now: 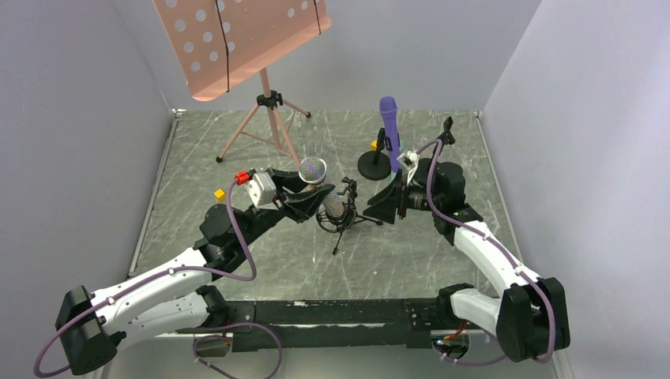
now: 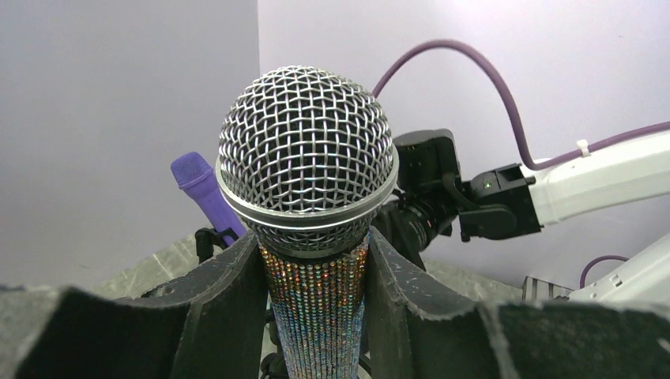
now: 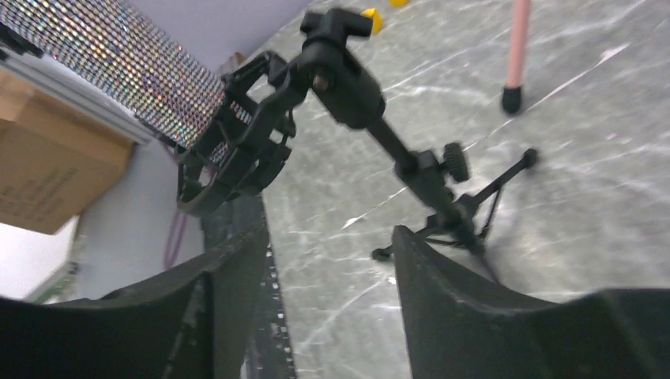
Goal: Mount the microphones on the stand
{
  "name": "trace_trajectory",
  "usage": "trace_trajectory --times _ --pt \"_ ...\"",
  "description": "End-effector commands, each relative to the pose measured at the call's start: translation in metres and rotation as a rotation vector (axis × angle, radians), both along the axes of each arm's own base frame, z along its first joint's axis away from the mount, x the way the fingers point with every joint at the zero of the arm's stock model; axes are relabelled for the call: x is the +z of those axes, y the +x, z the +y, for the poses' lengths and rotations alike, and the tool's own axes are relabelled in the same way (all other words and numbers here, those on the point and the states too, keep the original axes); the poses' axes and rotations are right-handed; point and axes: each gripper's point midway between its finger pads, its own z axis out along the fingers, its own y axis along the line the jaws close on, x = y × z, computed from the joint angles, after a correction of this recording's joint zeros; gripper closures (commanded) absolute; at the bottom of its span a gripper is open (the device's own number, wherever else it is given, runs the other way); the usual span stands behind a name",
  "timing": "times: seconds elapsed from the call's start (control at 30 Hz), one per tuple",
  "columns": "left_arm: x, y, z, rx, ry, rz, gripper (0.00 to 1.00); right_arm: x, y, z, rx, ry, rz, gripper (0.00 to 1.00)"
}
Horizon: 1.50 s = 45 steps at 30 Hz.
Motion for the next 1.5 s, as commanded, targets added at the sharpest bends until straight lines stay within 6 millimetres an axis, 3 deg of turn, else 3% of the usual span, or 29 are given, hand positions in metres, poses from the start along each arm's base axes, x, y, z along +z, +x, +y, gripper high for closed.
trace_trajectory --times 0.0,0.07,0.2,0.4,0.87,1.47 --pt "-0.094 0.013 -0.014 0.013 0.297 0.152 1.00 -0.002 -0.002 0.006 -0.074 0.054 0.113 0.41" --pt "-0.094 0.013 -0.014 0.014 0.297 0.155 1.00 -0.006 0.000 0.008 -0.084 0.053 0.134 0.47" --pt "-0.094 0.012 -0.013 0.018 0.293 0.158 1.00 -0.007 -0.016 0.021 -0.029 0.097 0.179 0.53" --pt "-0.094 0.011 -0.014 0.017 0.292 0.161 1.00 0.006 -0.029 0.031 0.009 0.213 0.237 0.55" --pt "-0.103 0.009 -0.020 -0.007 0.295 0.181 1.00 0.020 -0.054 0.045 0.122 0.274 0.270 0.55" --pt "-0.192 0.003 -0.033 -0.075 0.380 0.352 1.00 0.018 -0.053 0.044 0.124 0.262 0.243 0.56"
